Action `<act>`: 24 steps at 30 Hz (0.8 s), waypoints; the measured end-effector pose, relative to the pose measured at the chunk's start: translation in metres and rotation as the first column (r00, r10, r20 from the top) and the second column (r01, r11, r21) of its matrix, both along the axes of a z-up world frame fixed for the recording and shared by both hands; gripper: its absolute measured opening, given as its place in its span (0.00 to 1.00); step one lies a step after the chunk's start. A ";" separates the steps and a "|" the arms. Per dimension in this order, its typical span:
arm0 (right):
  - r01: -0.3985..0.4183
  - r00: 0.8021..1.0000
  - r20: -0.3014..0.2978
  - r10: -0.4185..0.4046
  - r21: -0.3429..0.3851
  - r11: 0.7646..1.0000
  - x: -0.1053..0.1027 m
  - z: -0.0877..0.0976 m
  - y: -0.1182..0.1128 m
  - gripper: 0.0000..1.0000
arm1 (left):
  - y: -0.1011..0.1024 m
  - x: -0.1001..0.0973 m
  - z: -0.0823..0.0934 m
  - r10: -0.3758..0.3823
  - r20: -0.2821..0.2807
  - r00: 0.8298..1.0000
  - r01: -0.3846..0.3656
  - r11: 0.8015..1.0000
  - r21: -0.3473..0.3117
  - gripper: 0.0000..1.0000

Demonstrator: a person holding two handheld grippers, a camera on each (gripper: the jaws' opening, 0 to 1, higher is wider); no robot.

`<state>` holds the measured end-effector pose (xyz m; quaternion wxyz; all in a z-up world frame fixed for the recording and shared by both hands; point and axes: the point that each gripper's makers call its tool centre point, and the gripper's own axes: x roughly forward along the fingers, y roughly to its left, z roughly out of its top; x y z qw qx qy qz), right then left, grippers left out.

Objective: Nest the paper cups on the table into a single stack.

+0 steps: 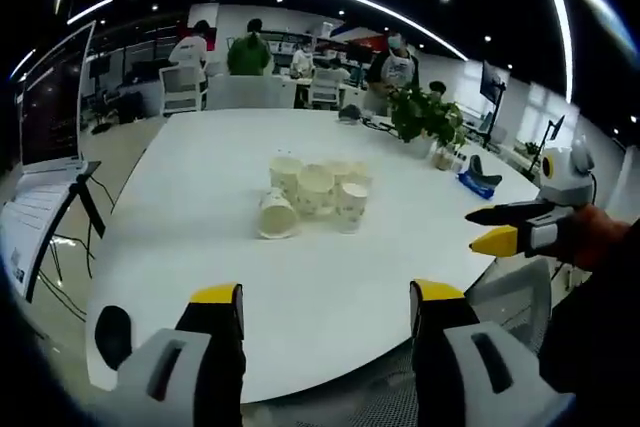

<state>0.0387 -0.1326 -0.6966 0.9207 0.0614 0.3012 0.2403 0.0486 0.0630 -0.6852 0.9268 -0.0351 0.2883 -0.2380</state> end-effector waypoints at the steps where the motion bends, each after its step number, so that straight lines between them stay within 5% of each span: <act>1: 0.000 1.000 0.002 0.000 0.002 1.000 0.001 0.001 0.000 0.76 | -0.002 0.000 0.000 -0.001 0.001 1.000 0.001 1.000 -0.002 0.67; 24: -0.017 1.000 -0.011 0.017 0.001 1.000 0.004 -0.003 0.002 0.75 | -0.007 0.001 0.002 0.000 -0.002 1.000 0.000 1.000 -0.003 0.66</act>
